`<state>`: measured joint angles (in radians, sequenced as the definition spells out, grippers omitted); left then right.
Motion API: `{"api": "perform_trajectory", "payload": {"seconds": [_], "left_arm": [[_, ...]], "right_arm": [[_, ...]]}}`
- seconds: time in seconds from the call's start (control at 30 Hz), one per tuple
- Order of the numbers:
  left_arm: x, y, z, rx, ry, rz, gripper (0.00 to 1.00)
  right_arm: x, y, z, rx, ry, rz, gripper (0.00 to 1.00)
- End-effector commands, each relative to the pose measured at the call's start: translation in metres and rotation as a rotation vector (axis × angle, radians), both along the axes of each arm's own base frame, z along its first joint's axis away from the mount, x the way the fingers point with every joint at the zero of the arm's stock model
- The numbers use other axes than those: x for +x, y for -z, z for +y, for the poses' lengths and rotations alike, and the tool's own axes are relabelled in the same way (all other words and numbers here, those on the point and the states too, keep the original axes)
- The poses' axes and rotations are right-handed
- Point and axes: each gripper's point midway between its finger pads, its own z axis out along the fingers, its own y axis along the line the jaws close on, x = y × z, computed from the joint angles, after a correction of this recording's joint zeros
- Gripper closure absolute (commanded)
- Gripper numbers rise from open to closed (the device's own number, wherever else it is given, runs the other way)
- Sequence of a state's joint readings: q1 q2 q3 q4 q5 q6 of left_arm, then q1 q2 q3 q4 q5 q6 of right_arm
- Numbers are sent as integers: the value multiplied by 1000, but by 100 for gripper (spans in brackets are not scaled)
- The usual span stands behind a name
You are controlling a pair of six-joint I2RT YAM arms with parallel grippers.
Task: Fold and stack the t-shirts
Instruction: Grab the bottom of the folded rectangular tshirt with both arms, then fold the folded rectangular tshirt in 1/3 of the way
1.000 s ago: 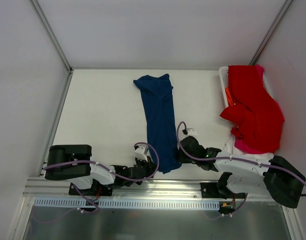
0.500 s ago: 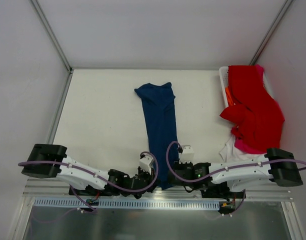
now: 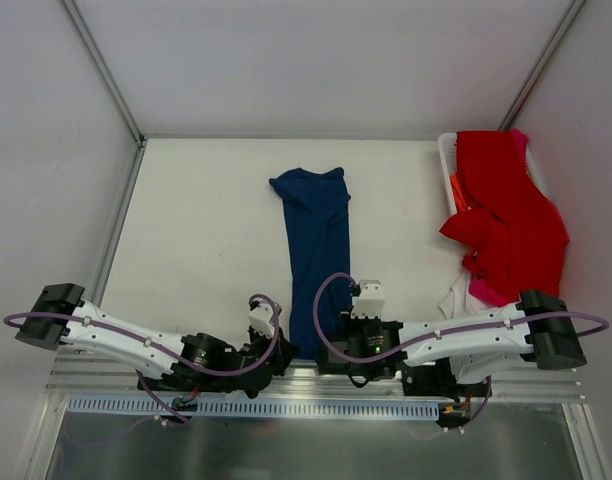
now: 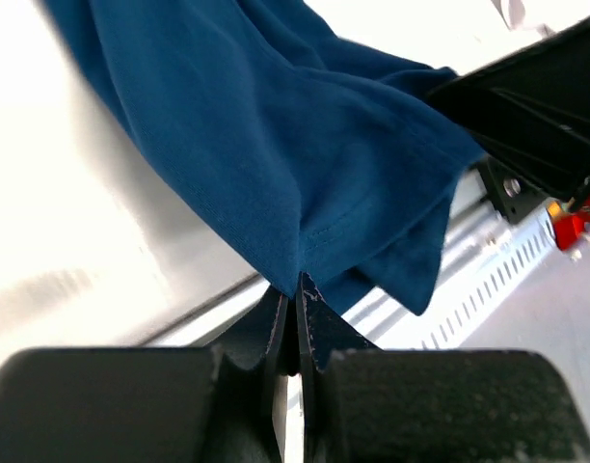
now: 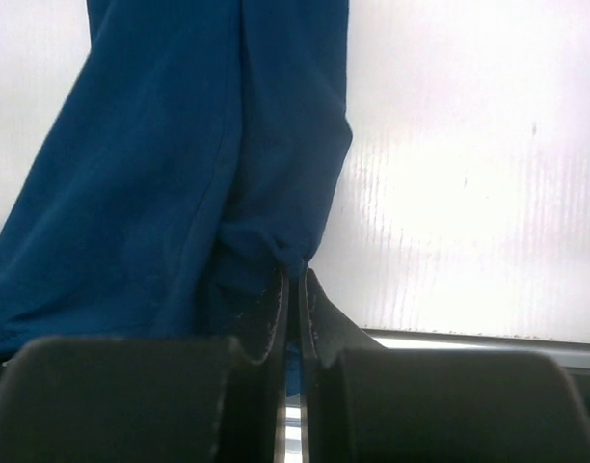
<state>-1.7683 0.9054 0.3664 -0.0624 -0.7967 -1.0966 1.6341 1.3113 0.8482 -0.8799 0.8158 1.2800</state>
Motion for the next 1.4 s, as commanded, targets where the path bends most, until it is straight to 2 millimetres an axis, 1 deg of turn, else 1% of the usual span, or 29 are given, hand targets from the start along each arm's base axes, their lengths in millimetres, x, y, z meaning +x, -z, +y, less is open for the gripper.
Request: {"api": "perform_trajectory", "payload": {"seconds": [0.0, 0.17, 0.2, 0.27, 0.33, 0.37, 0.4, 0.43, 0.47, 0.5, 0.53, 0.57, 0.6, 0.63, 0.67, 0.7, 0.73, 0.77, 0.87, 0.9, 0.93, 0.97, 1.0, 1.03, 1.07, 1.13, 1.2, 1.27, 1.37], "left_arm": [[17, -19, 9, 2, -75, -87, 100], [34, -34, 11, 13, -124, -143, 100], [43, -35, 14, 25, -146, -155, 100], [51, -40, 14, 32, -166, -159, 100], [63, -44, 15, 48, -191, -163, 100], [68, -46, 16, 67, -192, -179, 100], [76, -48, 16, 67, -209, -179, 100], [79, -51, 14, 69, -212, -184, 100], [83, -52, 14, 71, -216, -188, 100], [92, -56, 12, 73, -229, -204, 100], [95, -57, 10, 71, -223, -203, 100], [99, -58, 10, 77, -220, -212, 100], [109, -62, 7, 49, -243, -214, 100], [111, -62, 3, 38, -228, -210, 100], [115, -63, 2, 42, -219, -221, 100], [120, -65, -3, 24, -222, -224, 100], [129, -65, -1, 22, -242, -225, 100], [132, -61, -4, 41, -226, -226, 100], [148, -65, -9, 30, -237, -238, 100], [153, -62, -12, 41, -238, -237, 100], [157, -64, -14, 33, -239, -245, 100], [164, -60, -15, 42, -245, -238, 100], [167, -58, -16, 44, -249, -239, 100], [174, -61, -16, 30, -262, -248, 100], [177, -54, -18, 42, -258, -241, 100], [184, -51, -19, 46, -260, -244, 100], [197, -47, -18, 50, -279, -241, 100], [208, -42, -16, 57, -299, -235, 100], [217, -36, -18, 63, -298, -230, 100]], "right_arm": [[19, -28, -7, -2, 27, -84, 99], [34, -39, -9, -21, 49, -104, 100], [37, -41, -9, -25, 53, -109, 100], [45, -46, -10, -45, 65, -115, 99], [51, -48, -9, -56, 72, -117, 100], [58, -50, -7, -69, 74, -119, 100], [61, -50, -6, -74, 77, -118, 100], [68, -50, -6, -81, 92, -113, 99], [70, -49, -4, -84, 88, -107, 100], [74, -49, 0, -89, 76, -107, 100], [80, -48, 0, -92, 89, -98, 99], [85, -49, 5, -85, 93, -99, 100], [89, -49, 5, -104, 83, -100, 100], [96, -49, 3, -111, 100, -99, 100], [102, -50, 7, -111, 103, -101, 100], [106, -51, 7, -130, 95, -102, 99], [113, -51, 5, -136, 110, -101, 100], [118, -50, 10, -131, 112, -97, 100], [134, -46, 12, -137, 116, -85, 100], [142, -42, 10, -148, 131, -78, 99], [147, -40, 13, -147, 124, -74, 100], [151, -38, 13, -149, 128, -70, 100], [158, -32, 9, -165, 144, -63, 100], [164, -30, 12, -164, 140, -64, 100], [168, -27, 11, -170, 145, -61, 100], [180, -19, 10, -188, 161, -52, 99], [189, -14, 9, -188, 170, -44, 100], [196, -5, 14, -196, 158, -30, 100], [208, 3, 15, -219, 163, -21, 100]]}}
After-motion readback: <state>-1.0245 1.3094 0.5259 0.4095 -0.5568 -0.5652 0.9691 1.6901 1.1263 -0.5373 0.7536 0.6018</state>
